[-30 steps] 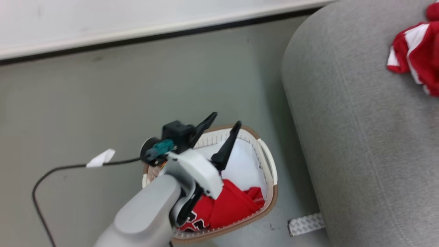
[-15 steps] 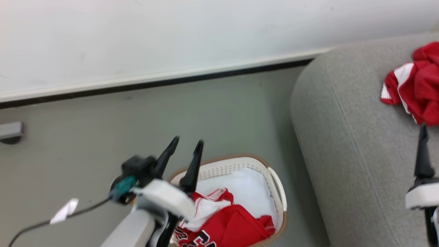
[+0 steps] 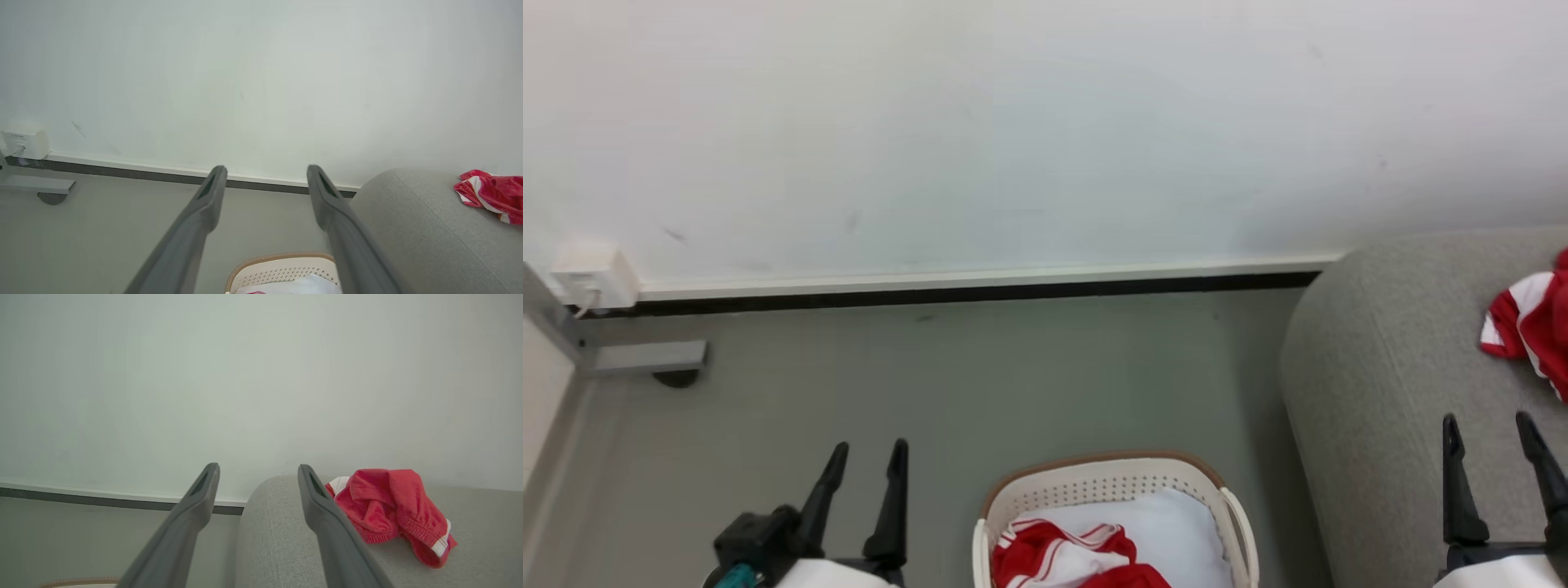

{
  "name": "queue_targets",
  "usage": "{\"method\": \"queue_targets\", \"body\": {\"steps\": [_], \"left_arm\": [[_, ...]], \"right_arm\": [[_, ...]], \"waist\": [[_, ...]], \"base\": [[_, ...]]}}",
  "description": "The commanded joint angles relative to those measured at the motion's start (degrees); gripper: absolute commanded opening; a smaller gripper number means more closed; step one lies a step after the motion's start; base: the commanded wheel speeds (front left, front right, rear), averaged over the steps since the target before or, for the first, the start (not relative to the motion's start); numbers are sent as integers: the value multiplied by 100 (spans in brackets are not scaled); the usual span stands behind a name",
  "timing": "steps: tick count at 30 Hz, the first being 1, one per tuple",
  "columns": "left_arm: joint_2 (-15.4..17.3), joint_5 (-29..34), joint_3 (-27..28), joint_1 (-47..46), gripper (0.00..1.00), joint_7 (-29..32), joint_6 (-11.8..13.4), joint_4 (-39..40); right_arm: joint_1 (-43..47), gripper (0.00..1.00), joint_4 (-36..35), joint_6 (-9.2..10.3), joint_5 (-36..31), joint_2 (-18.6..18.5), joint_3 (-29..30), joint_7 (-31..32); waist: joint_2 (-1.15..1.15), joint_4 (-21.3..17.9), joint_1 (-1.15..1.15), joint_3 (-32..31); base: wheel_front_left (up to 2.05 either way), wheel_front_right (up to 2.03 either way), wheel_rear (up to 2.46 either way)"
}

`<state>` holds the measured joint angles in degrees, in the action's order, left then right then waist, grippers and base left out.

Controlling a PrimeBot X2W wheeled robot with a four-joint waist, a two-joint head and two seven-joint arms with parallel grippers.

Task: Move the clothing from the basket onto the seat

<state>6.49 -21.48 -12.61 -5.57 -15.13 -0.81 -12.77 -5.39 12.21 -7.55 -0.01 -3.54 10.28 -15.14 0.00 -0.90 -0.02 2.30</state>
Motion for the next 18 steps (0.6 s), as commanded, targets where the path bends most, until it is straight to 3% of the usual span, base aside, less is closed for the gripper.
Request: {"method": "queue_targets", "body": {"steps": [1, 8, 18], "left_arm": [[-23, 154, 138, 122, 100, -2, -59, 41], [-200, 542, 703, 412, 100, -3, -346, 2], [-320, 825, 998, 436, 100, -3, -544, -30]], "right_arm": [[129, 100, -34, 12, -10, 19, -8, -1], [475, 100, 198, 12, 72, 56, -100, 0], [458, 100, 349, 12, 222, 61, -207, -1]], "waist": [[0, 226, 2, -213], [0, 416, 2, -427], [0, 450, 2, -443]], "base": [[0, 0, 0], [0, 0, 0], [0, 0, 0]]}}
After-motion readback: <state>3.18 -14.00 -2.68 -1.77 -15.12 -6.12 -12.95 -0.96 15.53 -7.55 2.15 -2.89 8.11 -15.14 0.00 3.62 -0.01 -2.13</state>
